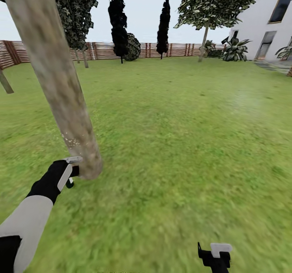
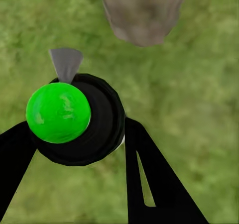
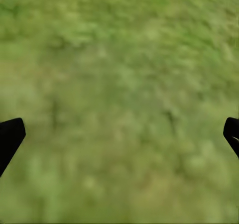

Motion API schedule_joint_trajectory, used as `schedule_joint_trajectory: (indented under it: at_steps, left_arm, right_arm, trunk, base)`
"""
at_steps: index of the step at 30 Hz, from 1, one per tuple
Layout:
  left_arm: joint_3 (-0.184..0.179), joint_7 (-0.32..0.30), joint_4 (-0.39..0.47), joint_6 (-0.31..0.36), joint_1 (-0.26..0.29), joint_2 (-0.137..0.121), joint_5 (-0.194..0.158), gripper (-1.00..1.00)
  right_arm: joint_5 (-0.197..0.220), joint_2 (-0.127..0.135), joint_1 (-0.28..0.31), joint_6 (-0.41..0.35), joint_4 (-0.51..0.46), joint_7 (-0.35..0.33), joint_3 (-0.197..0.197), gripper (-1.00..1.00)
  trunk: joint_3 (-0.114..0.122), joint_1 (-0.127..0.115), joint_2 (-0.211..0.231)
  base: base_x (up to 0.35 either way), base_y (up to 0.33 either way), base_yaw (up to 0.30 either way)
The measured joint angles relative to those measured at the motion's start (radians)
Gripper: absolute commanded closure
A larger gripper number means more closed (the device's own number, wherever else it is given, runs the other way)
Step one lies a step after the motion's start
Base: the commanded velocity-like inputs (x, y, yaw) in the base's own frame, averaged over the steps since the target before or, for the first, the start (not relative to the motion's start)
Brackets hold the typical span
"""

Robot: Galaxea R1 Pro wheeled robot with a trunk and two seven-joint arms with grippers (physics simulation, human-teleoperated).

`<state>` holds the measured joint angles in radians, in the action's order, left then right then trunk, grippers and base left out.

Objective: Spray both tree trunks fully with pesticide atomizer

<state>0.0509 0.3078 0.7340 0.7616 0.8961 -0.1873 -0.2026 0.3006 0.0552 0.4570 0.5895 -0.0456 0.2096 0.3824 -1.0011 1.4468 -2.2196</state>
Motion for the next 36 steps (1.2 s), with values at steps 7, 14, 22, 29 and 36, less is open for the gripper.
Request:
schedule_joint_trajectory:
  at_steps: [7,14,22,29,36]
  left_arm:
    - [-0.003,-0.003,0.004,0.084,0.09,0.005,0.005,1.0]
    - [-0.008,-0.004,0.003,0.088,0.141,0.005,0.008,1.0]
    - [-0.006,-0.004,0.004,0.087,0.14,0.005,0.008,1.0]
    - [-0.009,-0.004,0.004,0.086,0.136,0.005,0.008,1.0]
    - [-0.008,-0.004,0.003,0.086,0.136,0.005,0.008,1.0]
  right_arm:
    - [0.0,0.0,0.0,0.0,0.0,0.0,0.001,-1.0]
    - [0.0,0.001,0.0,0.001,0.0,0.0,0.0,-1.0]
    - [0.0,0.001,0.0,0.0,0.0,0.0,0.0,-1.0]
    - [0.0,0.002,0.0,0.0,0.0,0.0,0.001,-1.0]
    - [-0.002,0.001,0.0,0.0,0.0,0.0,0.002,-1.0]
  trunk:
    - [0.0,0.0,0.0]
    - [0.0,0.0,0.0]
    - [0.0,-0.001,0.0]
    - [0.0,0.0,0.0]
    - [0.0,0.0,0.0]
  base:
    - [0.0,0.0,0.276]
    - [0.037,0.0,0.044]
    - [0.325,0.0,0.0]
    - [0.21,-0.142,0.0]
    - [0.025,-0.272,0.0]
